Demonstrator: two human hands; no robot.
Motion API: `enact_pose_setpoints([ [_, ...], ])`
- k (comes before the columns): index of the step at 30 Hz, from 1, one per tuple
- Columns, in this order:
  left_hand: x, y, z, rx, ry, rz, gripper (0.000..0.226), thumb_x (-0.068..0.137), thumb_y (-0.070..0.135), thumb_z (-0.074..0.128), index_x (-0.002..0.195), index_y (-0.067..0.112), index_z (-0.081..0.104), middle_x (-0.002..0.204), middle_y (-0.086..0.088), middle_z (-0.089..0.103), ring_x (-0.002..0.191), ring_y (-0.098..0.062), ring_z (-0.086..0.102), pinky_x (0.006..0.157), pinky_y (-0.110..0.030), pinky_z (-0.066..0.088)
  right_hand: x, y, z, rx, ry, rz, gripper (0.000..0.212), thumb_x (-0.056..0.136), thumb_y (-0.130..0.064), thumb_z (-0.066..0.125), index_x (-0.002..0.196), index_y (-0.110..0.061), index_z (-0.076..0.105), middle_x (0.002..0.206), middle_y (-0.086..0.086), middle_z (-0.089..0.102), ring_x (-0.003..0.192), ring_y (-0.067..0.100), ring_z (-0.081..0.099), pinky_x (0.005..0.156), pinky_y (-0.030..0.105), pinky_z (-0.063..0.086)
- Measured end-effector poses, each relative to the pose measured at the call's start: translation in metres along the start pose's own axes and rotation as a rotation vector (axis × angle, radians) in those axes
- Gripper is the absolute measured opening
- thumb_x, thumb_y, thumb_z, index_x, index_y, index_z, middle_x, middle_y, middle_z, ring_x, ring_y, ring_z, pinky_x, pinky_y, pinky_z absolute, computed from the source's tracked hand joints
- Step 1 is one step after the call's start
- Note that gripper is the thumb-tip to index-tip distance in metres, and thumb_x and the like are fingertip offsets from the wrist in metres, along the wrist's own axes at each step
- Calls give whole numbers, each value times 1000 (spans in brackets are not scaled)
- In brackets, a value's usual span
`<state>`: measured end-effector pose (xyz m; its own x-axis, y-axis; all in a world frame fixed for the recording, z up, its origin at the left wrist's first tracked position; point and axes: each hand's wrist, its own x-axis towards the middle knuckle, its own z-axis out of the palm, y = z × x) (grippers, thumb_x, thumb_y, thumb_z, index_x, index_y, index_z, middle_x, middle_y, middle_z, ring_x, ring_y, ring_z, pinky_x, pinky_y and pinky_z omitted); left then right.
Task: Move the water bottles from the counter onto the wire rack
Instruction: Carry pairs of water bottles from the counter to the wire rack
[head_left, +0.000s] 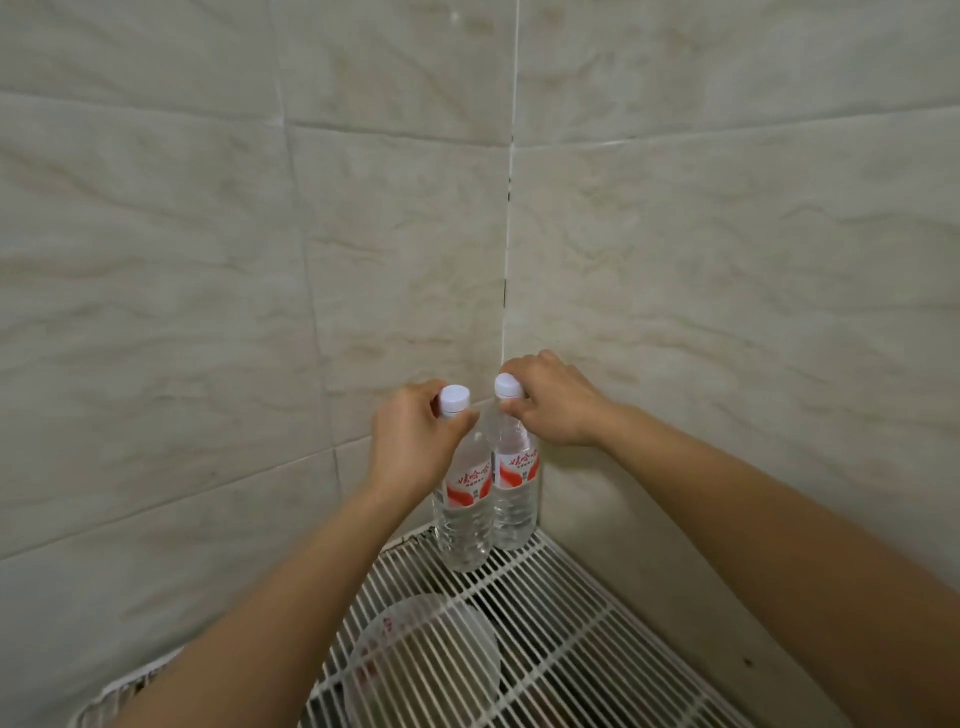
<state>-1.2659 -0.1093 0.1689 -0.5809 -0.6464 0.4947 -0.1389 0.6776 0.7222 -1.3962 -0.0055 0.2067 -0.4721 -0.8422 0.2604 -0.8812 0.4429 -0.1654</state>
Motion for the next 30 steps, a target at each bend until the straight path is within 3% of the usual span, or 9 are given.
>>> enact_pose_setpoints([
  [3,8,-3,2,22,-23,-10,22,76,28,74,69,10,63,64,-9,62,56,-14,46,54,-32,40,6,2,3,20,-19,3,11,94,-27,54,91,-22,45,107,6,58,106,24,46,80,37,40],
  [7,11,-4,5,67,-59,-14,16,76,33,75,80,18,69,67,1,63,60,-13,53,58,-34,46,9,5,2,52,-53,59,11,91,-28,57,86,-23,48,105,10,58,95,26,54,73,34,42],
  [11,7,-6,10,100,-50,-8,23,79,41,71,97,27,68,86,7,68,77,-13,62,68,-38,55,8,5,1,77,-58,82,10,92,-26,56,88,-22,48,107,12,60,91,25,53,71,32,39],
  [14,2,-3,11,99,-64,-15,35,81,43,68,113,31,65,101,4,68,88,-18,63,76,-42,55,5,6,6,195,-28,128,9,93,-22,56,99,-18,51,116,13,62,94,25,54,75,29,38],
  [19,-3,2,9,119,-93,-47,44,86,38,65,127,25,58,119,-3,67,104,-23,62,82,-39,52,-4,4,10,374,16,274,47,90,-20,63,132,-10,46,124,12,58,107,28,56,81,30,43],
  [23,-15,7,-5,152,-120,-89,49,93,35,56,138,19,47,136,-7,57,120,-26,56,94,-42,47,-24,-9,9,372,60,304,52,92,-19,58,139,-8,38,133,14,54,117,30,54,88,36,47],
  [25,-29,6,-18,166,-99,-106,47,96,36,51,137,16,49,137,-6,57,122,-25,55,98,-42,46,-41,-19,9,330,135,267,51,92,-17,57,139,-9,38,135,13,52,120,31,53,92,37,47],
  [28,-63,7,-47,191,-63,-131,40,97,35,47,127,11,60,129,-7,63,116,-25,59,95,-36,45,-76,-44,13,291,166,178,54,91,-20,58,141,-13,38,139,10,47,123,28,50,100,42,46],
  [30,-85,4,-63,226,-73,-161,36,98,32,46,120,10,64,125,-9,66,114,-26,60,91,-33,45,-96,-60,19,272,152,139,47,90,-26,59,133,-17,43,134,9,49,117,28,53,97,47,47],
])
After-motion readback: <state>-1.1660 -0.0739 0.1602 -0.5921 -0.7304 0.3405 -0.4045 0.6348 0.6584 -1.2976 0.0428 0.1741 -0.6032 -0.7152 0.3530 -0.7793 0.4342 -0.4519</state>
